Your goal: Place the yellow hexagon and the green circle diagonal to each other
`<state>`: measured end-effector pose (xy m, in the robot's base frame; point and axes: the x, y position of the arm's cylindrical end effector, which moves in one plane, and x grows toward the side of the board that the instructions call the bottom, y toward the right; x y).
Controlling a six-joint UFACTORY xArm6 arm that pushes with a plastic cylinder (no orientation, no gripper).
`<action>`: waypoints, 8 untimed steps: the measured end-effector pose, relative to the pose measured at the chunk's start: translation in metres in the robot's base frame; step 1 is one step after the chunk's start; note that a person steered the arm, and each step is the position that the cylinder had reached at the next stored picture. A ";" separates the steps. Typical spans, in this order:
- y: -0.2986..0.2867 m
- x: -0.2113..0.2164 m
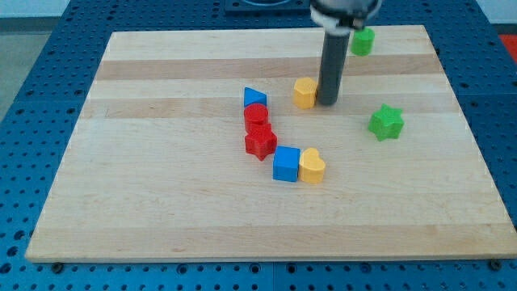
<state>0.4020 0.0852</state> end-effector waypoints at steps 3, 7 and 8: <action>-0.003 -0.142; 0.057 -0.174; 0.059 -0.171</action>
<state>0.2306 0.1441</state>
